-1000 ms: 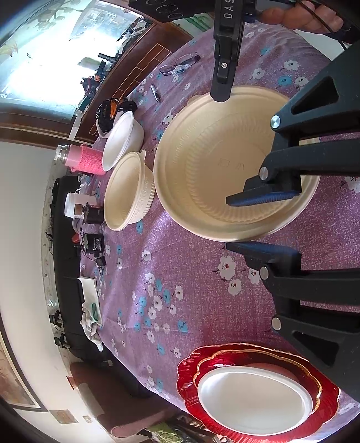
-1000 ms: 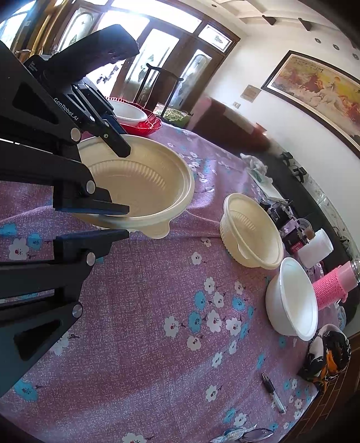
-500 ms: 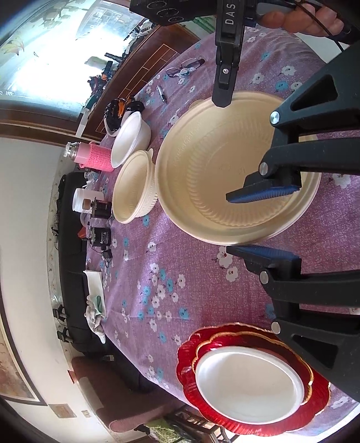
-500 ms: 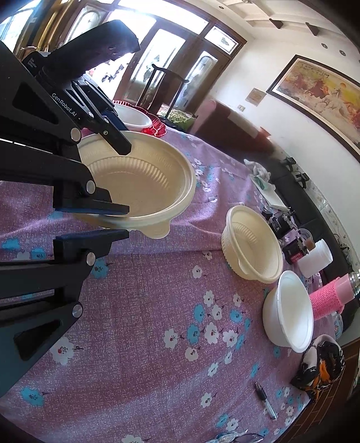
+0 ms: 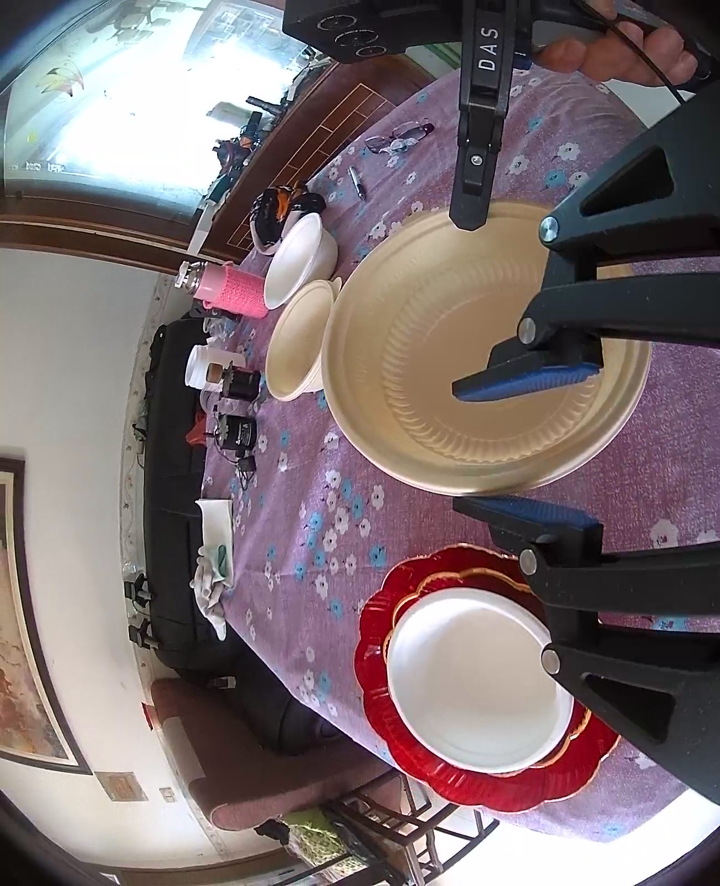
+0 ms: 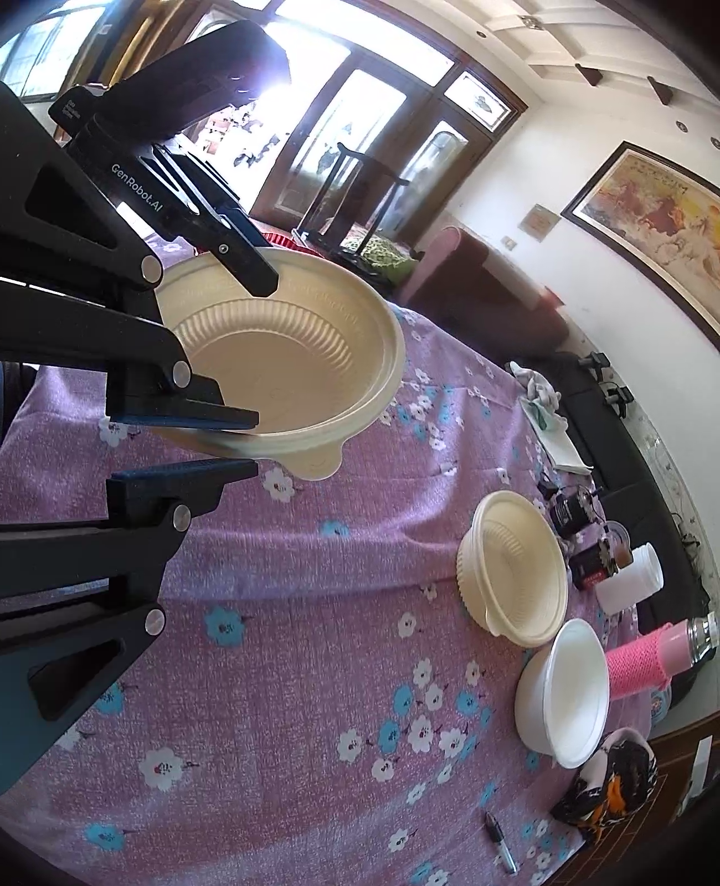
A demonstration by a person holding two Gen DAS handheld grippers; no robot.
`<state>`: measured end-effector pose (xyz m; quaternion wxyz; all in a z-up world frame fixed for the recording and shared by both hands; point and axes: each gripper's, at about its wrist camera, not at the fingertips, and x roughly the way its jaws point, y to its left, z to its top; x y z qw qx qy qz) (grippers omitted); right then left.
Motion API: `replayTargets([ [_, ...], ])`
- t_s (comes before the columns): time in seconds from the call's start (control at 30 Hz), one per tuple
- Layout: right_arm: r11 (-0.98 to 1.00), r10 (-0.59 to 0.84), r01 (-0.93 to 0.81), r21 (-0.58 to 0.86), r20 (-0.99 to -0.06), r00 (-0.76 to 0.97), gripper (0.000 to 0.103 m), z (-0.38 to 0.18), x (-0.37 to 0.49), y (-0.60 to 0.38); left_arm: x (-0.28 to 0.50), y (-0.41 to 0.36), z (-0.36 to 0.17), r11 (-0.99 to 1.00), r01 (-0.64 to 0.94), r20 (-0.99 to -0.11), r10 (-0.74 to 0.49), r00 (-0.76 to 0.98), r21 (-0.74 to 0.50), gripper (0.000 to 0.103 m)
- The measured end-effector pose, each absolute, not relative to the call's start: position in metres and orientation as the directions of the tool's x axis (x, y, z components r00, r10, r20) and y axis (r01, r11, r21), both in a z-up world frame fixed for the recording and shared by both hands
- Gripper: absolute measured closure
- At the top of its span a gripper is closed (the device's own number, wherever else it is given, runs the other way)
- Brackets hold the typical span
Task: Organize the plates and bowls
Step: 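Carry the beige bowl over the white bowl on the red plates, then lower the beige bowl into the white bowl with the left tool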
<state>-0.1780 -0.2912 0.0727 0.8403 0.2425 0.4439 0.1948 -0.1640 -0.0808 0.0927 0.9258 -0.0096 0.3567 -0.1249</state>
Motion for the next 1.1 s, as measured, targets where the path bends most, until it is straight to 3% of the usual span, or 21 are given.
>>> replayTargets([
  [0.57,0.831,0.542,-0.187,0.525,-0.684,0.488,0.091,0.094,-0.156,-0.243,-0.157,-0.038,0.110,0.977,0.160,-0.614,-0.214,0.760,-0.142,0.067],
  [1.1,0.796,0.606,-0.299,0.527,-0.707,0.365,0.090,0.099,-0.101,-0.150,-0.144,0.050,0.114,0.985,-0.032,-0.612,-0.081,0.787,-0.171,0.067],
])
